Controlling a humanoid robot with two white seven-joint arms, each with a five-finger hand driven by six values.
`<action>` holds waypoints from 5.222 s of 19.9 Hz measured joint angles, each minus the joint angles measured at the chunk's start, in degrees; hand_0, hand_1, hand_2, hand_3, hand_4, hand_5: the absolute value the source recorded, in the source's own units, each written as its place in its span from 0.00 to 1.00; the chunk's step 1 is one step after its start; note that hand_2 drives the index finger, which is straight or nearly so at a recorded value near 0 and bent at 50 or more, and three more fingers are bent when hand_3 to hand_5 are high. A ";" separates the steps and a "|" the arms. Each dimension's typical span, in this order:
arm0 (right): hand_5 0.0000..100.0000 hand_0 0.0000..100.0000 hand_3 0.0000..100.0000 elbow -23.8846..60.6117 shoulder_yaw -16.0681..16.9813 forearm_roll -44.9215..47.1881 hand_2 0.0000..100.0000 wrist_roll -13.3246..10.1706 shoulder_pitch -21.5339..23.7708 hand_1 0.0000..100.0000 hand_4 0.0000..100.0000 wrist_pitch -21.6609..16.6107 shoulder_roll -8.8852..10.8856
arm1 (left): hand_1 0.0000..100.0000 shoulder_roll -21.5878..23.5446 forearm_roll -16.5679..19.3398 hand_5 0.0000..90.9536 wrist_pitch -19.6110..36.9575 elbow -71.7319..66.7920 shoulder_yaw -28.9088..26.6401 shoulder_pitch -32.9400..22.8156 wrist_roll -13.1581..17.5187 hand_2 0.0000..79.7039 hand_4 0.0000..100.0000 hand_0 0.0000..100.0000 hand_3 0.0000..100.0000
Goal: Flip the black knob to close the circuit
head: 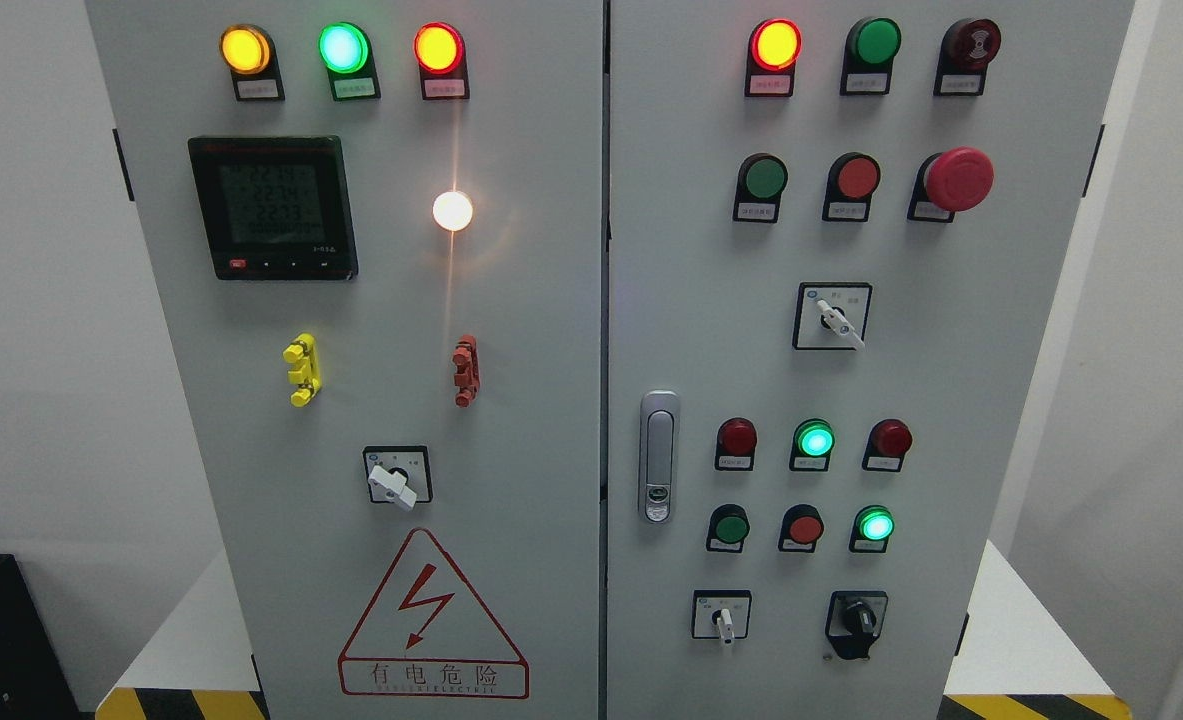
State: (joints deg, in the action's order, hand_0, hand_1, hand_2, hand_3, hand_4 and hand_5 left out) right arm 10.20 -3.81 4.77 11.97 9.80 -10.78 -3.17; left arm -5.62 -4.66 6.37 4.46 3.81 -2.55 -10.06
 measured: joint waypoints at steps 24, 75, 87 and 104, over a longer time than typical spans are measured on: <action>0.00 0.00 0.07 7.08 -2.36 -4.92 0.00 -4.99 -1.25 0.05 0.02 5.43 -1.16 | 0.56 0.00 0.00 0.00 0.00 -0.02 -0.01 0.00 0.01 0.00 0.00 0.12 0.00; 0.95 0.00 1.00 78.53 3.32 -71.38 0.91 -13.48 0.57 0.00 0.96 17.43 -1.42 | 0.56 0.00 0.00 0.00 0.00 -0.02 0.00 0.00 0.01 0.00 0.00 0.12 0.00; 0.97 0.00 1.00 85.59 3.65 -73.33 0.91 -10.35 -7.52 0.00 0.97 22.90 -1.40 | 0.56 0.00 0.00 0.00 0.00 -0.02 0.00 0.00 0.01 0.00 0.00 0.12 0.00; 0.97 0.00 1.00 87.34 3.76 -75.24 0.91 -2.60 -18.06 0.00 0.97 29.23 1.19 | 0.56 0.00 0.00 0.00 0.00 -0.04 -0.01 0.00 0.04 0.00 0.00 0.12 0.00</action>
State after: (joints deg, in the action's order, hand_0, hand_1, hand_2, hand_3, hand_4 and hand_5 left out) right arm 97.53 -0.05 -70.47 9.37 -8.25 18.45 -1.98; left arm -5.63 -4.66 6.37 4.43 3.80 -2.55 -10.02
